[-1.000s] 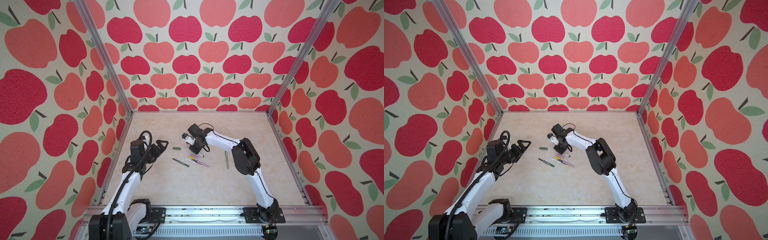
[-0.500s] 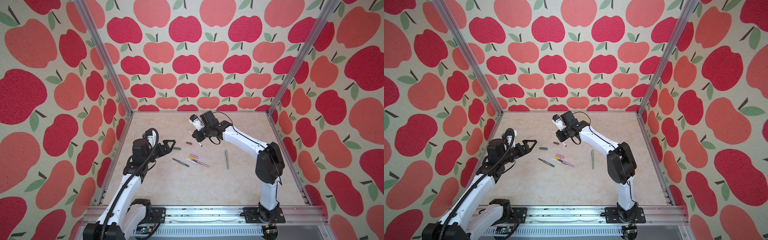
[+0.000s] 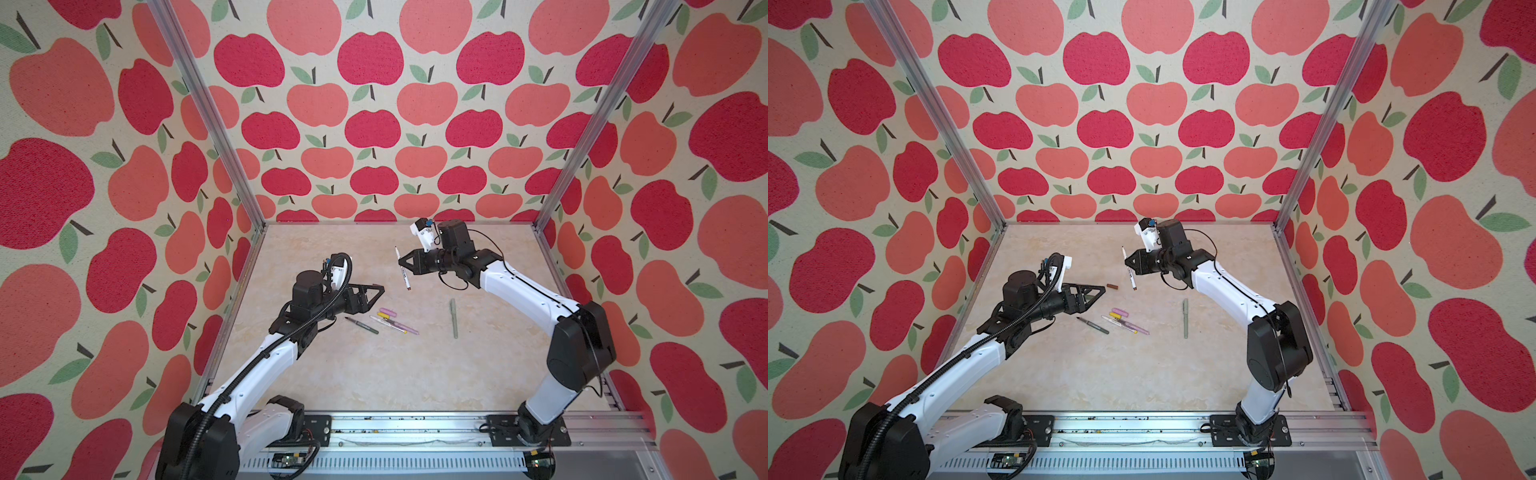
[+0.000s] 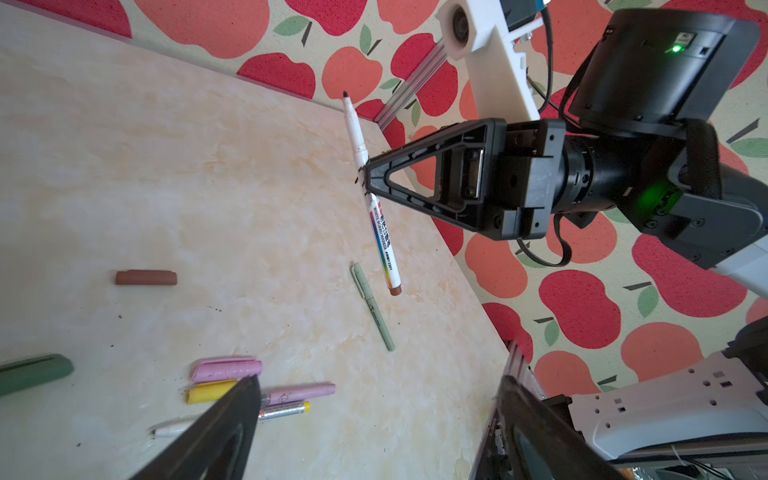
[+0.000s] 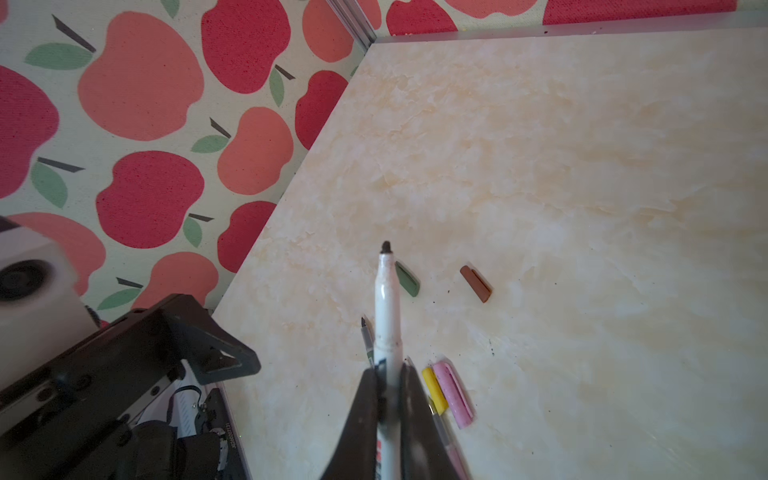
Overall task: Insert the pens into the pen caps
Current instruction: 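Lift the white marker upright toward the left gripper while the left gripper moves in, then close the left gripper on the marker below the right gripper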
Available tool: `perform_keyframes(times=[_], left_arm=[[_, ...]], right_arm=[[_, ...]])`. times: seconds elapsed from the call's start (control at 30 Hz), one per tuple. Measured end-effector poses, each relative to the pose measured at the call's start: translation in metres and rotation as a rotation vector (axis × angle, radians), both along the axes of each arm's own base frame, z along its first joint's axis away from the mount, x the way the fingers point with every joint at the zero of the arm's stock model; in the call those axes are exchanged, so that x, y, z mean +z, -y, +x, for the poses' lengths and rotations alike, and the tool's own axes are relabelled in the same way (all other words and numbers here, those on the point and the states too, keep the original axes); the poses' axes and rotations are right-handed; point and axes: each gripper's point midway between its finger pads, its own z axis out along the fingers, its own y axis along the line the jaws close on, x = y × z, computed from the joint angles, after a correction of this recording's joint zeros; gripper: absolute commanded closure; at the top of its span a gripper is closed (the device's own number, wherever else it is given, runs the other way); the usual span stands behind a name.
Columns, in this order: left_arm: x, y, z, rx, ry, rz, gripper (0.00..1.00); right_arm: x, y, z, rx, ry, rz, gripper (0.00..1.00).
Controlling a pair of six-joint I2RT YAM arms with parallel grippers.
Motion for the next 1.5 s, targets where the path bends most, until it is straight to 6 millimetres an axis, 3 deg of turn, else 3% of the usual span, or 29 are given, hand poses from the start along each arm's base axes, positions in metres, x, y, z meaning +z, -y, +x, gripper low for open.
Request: perform_keyframes(times=[0.23,0.63,1.03,1.5], left_arm=[[0.004,0.019,0.017,-0.041,-0.029,-0.073,0.17],[0.026,0.056,0.021,-0.176,-0.011,-0.184,0.3],[0.027,0.064,0.026,-0.202,-0.019,-0.225,0.43],[0.028,0.066,0.027,-0.212,-0.031,-0.243,0.67]], right_arm=[[0.03,0.001,-0.014,0.016,0.02,0.105,0.91],[0.035,-0.006,-0.022,0.056,0.007,0.199,0.91],[0.046,-0.008,-0.027,0.081,0.017,0.267,0.91],[0.047,-0.009,-0.027,0.078,0.022,0.28,0.91]])
